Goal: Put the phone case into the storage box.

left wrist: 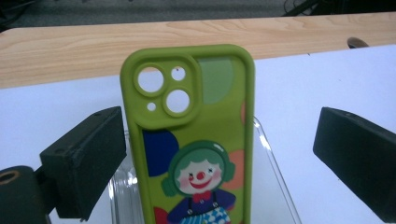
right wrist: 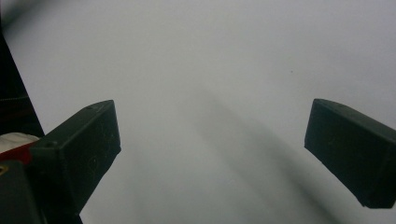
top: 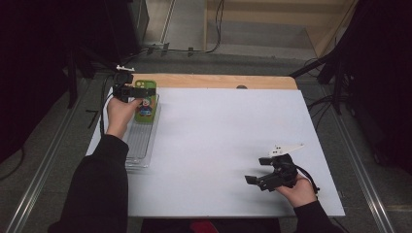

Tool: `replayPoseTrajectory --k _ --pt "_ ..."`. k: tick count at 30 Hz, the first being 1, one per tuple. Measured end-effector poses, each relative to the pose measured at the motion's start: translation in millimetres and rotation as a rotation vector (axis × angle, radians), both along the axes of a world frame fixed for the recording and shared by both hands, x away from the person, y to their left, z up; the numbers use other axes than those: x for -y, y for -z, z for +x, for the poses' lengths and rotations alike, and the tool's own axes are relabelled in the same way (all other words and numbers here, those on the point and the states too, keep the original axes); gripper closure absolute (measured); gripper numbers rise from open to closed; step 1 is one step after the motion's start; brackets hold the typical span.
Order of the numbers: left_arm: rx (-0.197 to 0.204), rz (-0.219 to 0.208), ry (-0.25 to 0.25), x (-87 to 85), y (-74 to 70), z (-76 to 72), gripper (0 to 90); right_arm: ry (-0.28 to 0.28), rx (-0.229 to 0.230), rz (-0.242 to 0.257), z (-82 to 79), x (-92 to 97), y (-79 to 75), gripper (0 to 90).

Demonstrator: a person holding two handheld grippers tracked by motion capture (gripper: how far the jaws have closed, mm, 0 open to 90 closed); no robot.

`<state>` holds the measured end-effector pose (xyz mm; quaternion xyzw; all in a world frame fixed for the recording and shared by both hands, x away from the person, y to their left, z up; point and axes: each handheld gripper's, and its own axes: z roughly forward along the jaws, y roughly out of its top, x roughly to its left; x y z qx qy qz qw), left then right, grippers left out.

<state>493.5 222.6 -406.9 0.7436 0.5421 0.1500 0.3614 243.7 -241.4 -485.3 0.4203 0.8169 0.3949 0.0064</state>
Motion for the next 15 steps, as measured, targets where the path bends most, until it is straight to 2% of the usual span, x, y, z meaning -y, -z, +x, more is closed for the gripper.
replayPoseTrajectory --k 2,6,8,15 --pt "0.009 -0.010 -0.002 -0.9 -2.9 -3.2 3.3 -0.001 0.000 -0.001 0.2 0.0 0.1 2.2" --pt "-0.024 -0.045 0.020 -1.9 -6.9 -6.7 3.3 0.000 0.000 -0.003 0.4 -0.2 0.2 2.2" --pt "-0.023 -0.056 0.033 -1.2 -9.4 -9.2 3.4 -0.002 0.002 -0.002 0.6 -0.2 0.2 2.2" --pt "-0.045 -0.096 0.112 5.2 -16.4 -16.2 6.7 -0.004 0.003 -0.002 1.0 -0.1 0.4 2.2"
